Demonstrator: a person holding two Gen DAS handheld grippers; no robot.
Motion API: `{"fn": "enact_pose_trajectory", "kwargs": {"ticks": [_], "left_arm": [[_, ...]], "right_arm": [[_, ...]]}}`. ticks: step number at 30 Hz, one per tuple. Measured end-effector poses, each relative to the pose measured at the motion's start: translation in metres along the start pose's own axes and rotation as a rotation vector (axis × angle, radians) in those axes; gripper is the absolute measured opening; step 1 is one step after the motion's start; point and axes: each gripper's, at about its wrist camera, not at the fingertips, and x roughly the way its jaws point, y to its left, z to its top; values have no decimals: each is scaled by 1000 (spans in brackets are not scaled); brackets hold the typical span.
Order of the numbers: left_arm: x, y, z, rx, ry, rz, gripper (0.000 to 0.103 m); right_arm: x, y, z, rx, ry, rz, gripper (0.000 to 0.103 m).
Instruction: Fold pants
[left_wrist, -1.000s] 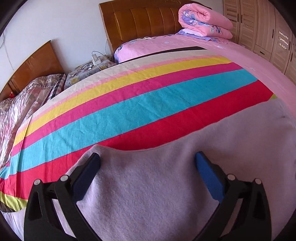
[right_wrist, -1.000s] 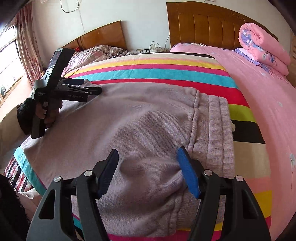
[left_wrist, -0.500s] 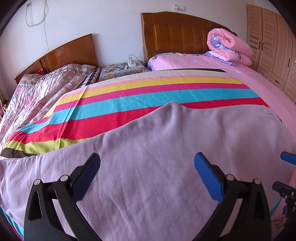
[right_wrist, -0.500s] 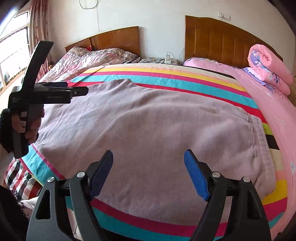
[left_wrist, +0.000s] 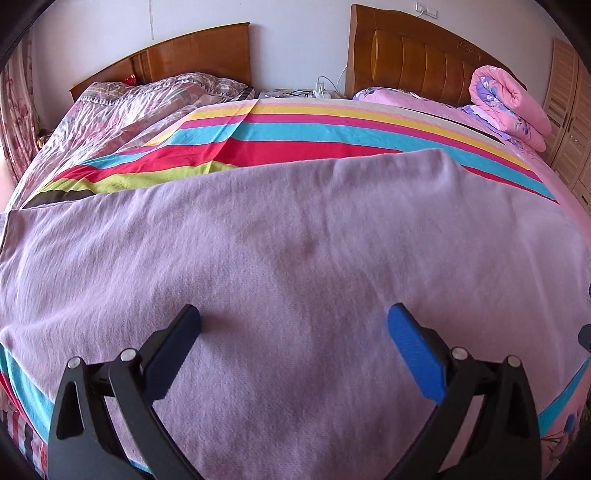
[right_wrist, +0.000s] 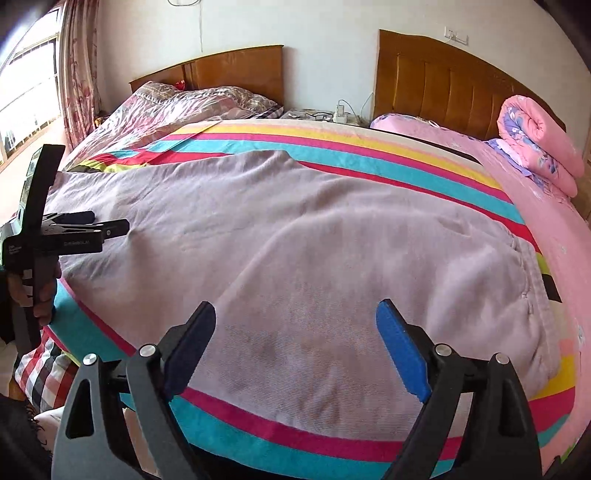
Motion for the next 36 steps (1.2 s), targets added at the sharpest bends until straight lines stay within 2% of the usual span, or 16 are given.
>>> {"fn": "enact_pose_trajectory", "kwargs": {"ticks": [6,9,13,16,25,29,32,34,36], "left_arm": [[3,1,1,-14,8,-11,102],[3,-1,1,-7,9,0,102],[4,0,1,-19,5,-12,102],[5,-2,2,-12,8,-1,102],[6,-2,4,-3,21,-10,102],[4,3,5,-16,18,-41,102],[-17,31,2,-108,-33,-129,102],[-43,65,0,-164,-106,-118,102],[-69,108,0,-213,-176,-59,102]], "right_arm": [[16,58,27,-142,-4,68,87],[30,74,32,-179,16,60,87],[53,66,18,-146,102,40,88],[50,58,8,-127,64,64,89],[48,53,4,-130,95,69,92],[46,53,1,-125,94,63,92],[42,52,0,-132,109,68,92],[39,52,4,-130,138,55,92],[31,63,16,-136,125,28,92]]}}
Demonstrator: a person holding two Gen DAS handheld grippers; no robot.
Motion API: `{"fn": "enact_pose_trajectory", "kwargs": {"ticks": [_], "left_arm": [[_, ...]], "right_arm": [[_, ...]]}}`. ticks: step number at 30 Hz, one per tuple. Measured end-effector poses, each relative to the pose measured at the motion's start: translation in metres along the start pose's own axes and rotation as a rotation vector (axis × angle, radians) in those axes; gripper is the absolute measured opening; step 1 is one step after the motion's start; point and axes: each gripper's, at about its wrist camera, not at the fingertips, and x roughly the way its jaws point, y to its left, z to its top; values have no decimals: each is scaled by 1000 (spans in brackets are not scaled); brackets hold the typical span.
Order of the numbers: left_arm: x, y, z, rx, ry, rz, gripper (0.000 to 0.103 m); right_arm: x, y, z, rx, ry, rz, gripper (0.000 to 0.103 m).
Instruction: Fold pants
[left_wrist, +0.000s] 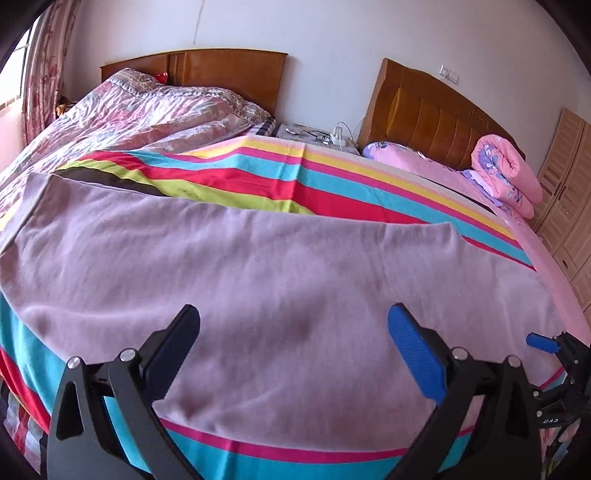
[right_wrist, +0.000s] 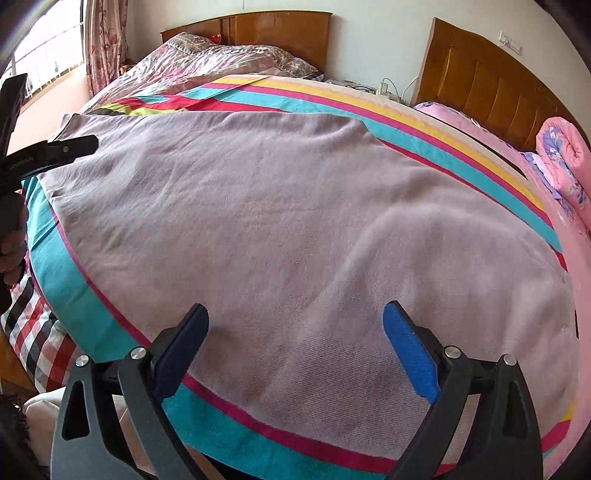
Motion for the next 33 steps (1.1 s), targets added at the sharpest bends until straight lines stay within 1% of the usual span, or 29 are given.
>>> {"fn": "enact_pose_trajectory", "kwargs": {"ticks": [1,3,5,8,10,12,13,14,15,16,17,18,19,20,21,23,24,25,26,28,29,30,31,32,33], "left_arm": [[-11,21,8,-29,-20,36,102],[-21,63,23,-81,-24,91,102],[-18,98,32,-115,8,145,102],[-6,133,35,-140,52,198,102],[-5,147,33,-149,59,229,102],[-1,158,32,-147,71,246,102],[3,165,30,-146,87,268,102],[9,172,28,-151,104,286,102],[15,181,25,-158,119,294,102],[19,187,23,-159,122,293,102],[20,191,22,-152,113,283,102],[19,191,23,-142,106,281,102],[17,191,24,-138,104,281,102],[15,191,26,-145,94,279,102],[9,190,29,-157,69,266,102],[1,185,37,-167,26,222,102],[2,181,41,-161,20,216,102],[6,177,45,-143,28,223,102],[15,173,48,-119,51,248,102],[41,174,52,-84,121,299,102],[50,177,52,-75,138,309,102],[54,180,54,-68,139,310,102],[54,181,57,-68,150,312,102],[51,180,61,-75,161,317,102],[46,179,67,-83,147,321,102]], "right_arm": [[-8,10,9,-23,-44,34,92],[-15,39,34,-88,-102,143,92],[-8,81,60,-177,-99,245,92],[20,150,96,-301,-55,331,92],[44,184,118,-310,-33,336,92],[69,208,136,-261,31,363,92],[81,219,141,-246,67,358,92],[90,231,141,-258,92,345,92],[96,242,136,-296,97,315,94],[94,250,130,-346,69,272,95],[88,252,125,-368,40,262,95],[82,250,121,-385,38,261,95],[77,247,118,-407,50,286,95],[76,247,114,-444,87,311,95],[74,245,111,-469,90,305,95],[68,245,116,-471,40,275,95],[67,247,122,-457,25,285,95],[67,249,130,-428,10,298,95],[69,253,137,-391,-6,310,95],[79,266,147,-343,-7,346,95],[89,276,147,-357,23,357,95],[96,284,141,-392,54,342,96],[96,286,136,-408,33,339,96],[92,285,133,-419,28,360,96],[90,284,130,-440,54,383,96]]}}
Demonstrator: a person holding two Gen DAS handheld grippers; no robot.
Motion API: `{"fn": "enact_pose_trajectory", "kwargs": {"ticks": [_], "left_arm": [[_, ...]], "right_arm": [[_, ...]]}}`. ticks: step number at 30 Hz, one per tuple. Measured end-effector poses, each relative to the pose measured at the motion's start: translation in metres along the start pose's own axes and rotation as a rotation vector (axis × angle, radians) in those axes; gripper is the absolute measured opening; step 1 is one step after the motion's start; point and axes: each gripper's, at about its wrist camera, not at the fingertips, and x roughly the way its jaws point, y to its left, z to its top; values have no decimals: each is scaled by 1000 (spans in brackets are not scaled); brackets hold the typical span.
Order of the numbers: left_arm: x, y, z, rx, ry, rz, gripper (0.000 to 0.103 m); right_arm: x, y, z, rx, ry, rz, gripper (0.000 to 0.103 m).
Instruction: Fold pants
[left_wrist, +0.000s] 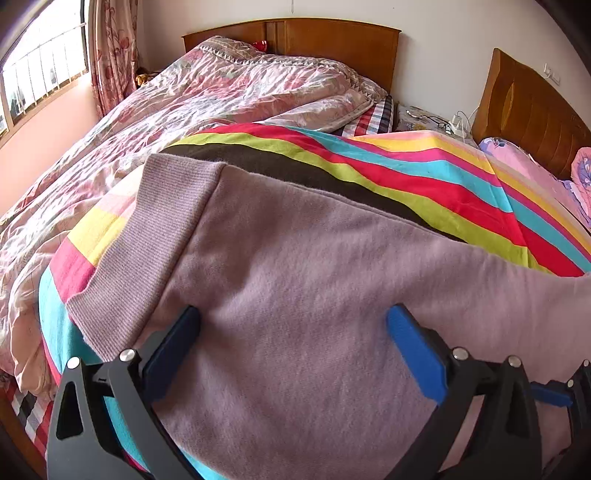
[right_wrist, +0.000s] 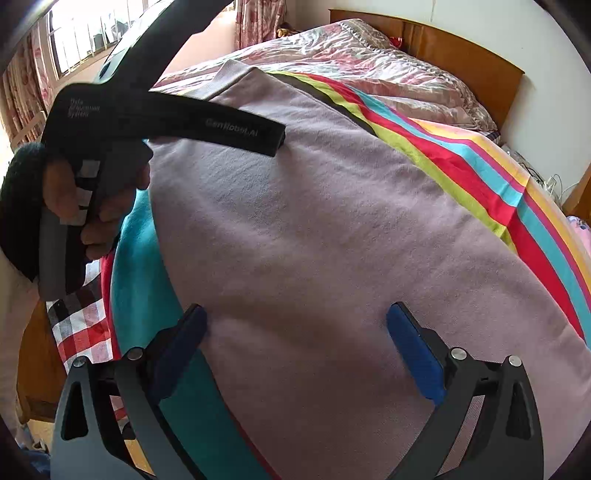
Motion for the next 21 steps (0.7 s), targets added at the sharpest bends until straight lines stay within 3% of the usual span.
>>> {"fn": "enact_pose_trajectory", "kwargs": {"ticks": [3,7,11,13,17,19,21], "left_arm": [[-11,-4,17,1,-41,-29,102],[35,-11,36,24,45,41,102],[26,-19,42,11,9,69,101],[-3,-22,33,-40,-56,17,102],[-62,-15,-13,-157,-185,-167,102],[-75,2,-42,-250,-192,-257,102],[-77,17,-68,-321,-144,-301,102]], "right_arm": [[-16,-7,-5,-16,-29,24,96],[-16,-38,-5,78,-40,7,96],[-27,-62,-16,152,-54,22,96],[-41,-73,-23,166,-81,23,96],[-63,-88,-41,141,-79,-31,96],[-70,-91,-52,100,-62,-92,96],[-75,-97,-67,78,-44,-118,96]]}}
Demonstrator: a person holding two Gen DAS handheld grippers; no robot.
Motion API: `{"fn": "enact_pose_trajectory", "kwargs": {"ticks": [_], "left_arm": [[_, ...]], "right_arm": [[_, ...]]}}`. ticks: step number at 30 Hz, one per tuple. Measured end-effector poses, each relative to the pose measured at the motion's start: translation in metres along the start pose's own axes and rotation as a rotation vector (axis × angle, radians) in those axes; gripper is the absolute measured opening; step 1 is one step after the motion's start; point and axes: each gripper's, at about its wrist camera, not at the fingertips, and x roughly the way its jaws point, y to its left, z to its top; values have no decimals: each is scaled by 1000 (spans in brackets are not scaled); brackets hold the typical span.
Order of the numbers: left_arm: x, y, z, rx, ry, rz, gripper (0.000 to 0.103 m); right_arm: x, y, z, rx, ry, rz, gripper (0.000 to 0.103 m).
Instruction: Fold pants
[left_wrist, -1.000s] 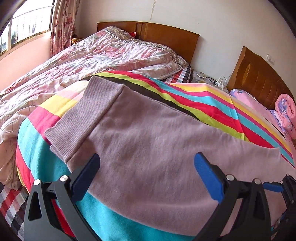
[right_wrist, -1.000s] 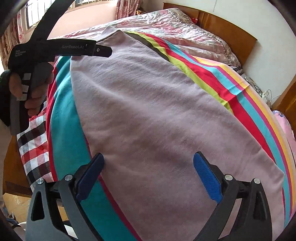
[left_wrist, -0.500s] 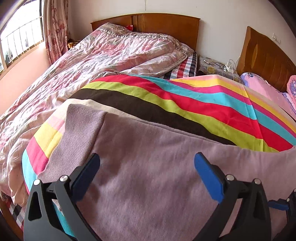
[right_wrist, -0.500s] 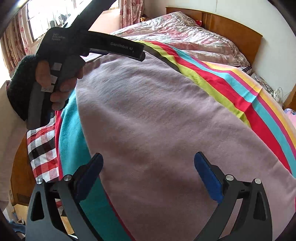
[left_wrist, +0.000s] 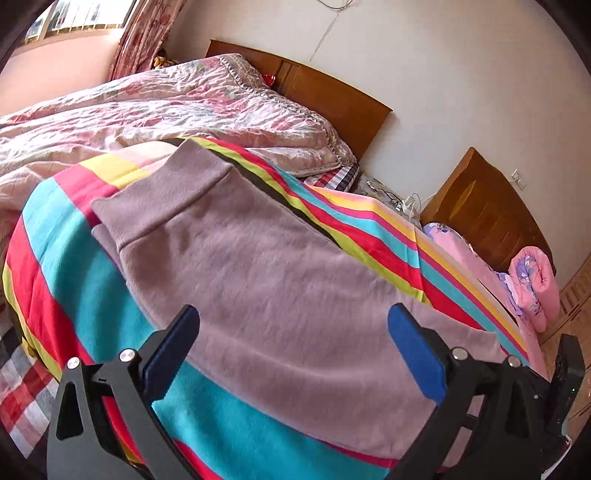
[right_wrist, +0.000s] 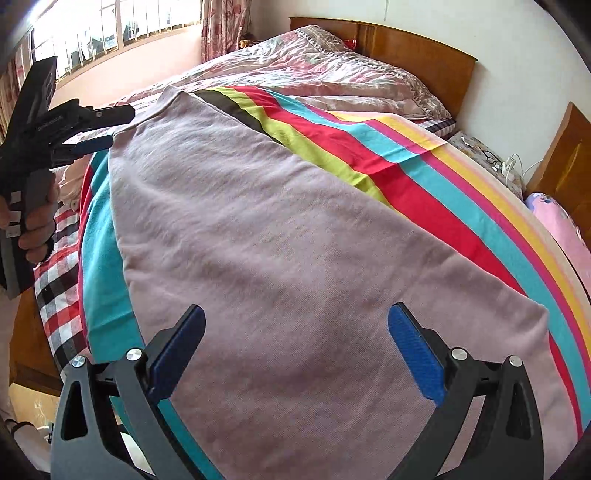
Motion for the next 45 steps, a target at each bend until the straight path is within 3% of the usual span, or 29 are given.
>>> {"fn": "enact_pose_trajectory", "kwargs": {"ticks": [2,6,9,13,16,17,20,22,23,28,33,36,38,41,45], "left_arm": [[-6,4,-19,20,31,58,102],[-17,-36,-48,208,9,182,102],[-17,-83,-66,334,9,132,102],[6,-143,-101,493,88,53,102],[31,-169,-128,580,154,61,102],[42,-171,-136,586,189,83,102],[46,-169,-139,570,161,87,102],[47,-167,-136,568,179,90,102],[47,-167,-135,569,180,92,102],[47,-170,-135,563,176,115,102],[48,-171,-135,562,179,130,102],[47,-171,-136,563,172,128,102],[46,-171,-137,564,166,126,102],[45,-170,-137,566,161,119,102],[44,-169,-138,565,152,114,102]], "right_arm": [[0,-11,-17,14,30,-12,96],[-1,-31,-48,104,52,-23,96],[-20,-42,-68,183,12,-25,96],[-57,-68,-100,282,-37,-87,96],[-83,-95,-134,379,-53,-158,96],[-89,-105,-149,411,-52,-184,96],[-94,-130,-197,504,-6,-235,97],[-108,-127,-220,465,-80,-225,97],[-112,-124,-227,462,-76,-223,97],[-137,-123,-253,538,-154,-237,97],[-131,-115,-267,467,-148,-264,98],[-138,-117,-264,490,-114,-291,98],[-145,-120,-267,535,-138,-326,98],[-141,-129,-278,568,-126,-312,98],[-145,-129,-263,586,-37,-323,98]]}}
